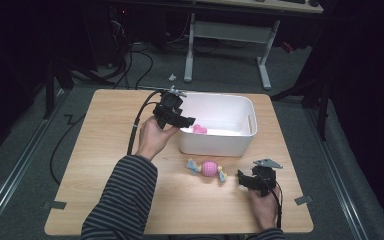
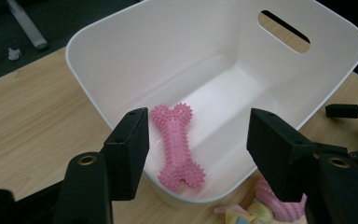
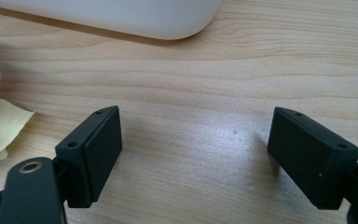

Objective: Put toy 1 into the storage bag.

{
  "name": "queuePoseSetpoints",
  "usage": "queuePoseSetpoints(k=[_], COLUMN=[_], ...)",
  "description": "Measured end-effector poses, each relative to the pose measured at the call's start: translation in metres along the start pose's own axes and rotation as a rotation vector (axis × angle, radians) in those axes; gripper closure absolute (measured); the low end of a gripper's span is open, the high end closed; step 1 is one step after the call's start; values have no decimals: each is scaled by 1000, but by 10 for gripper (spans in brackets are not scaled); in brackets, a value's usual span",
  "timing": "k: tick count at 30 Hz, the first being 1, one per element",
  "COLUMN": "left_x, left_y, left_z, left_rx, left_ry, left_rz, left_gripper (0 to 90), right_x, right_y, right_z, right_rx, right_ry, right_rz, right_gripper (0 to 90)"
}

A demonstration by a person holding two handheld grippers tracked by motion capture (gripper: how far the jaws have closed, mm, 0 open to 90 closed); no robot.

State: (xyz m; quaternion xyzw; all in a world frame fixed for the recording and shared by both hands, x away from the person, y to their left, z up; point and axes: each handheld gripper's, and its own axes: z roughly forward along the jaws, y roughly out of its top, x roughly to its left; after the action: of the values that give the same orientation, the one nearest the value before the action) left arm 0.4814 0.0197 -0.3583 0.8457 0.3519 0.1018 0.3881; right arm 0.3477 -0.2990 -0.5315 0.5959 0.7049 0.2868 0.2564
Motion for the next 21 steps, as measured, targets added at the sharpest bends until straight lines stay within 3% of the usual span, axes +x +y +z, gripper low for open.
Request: queuePoseSetpoints(k=[21], left_x=[15], left_y=[-38], left_z=[-32], left_rx=[-21], left_ry=[43], left_rz=[-28], left_gripper=[389], right_x=[0], right_y=[0], right_z=[0], right_rx=[0], right_ry=[-1], right_rz=[0], right_gripper=[177])
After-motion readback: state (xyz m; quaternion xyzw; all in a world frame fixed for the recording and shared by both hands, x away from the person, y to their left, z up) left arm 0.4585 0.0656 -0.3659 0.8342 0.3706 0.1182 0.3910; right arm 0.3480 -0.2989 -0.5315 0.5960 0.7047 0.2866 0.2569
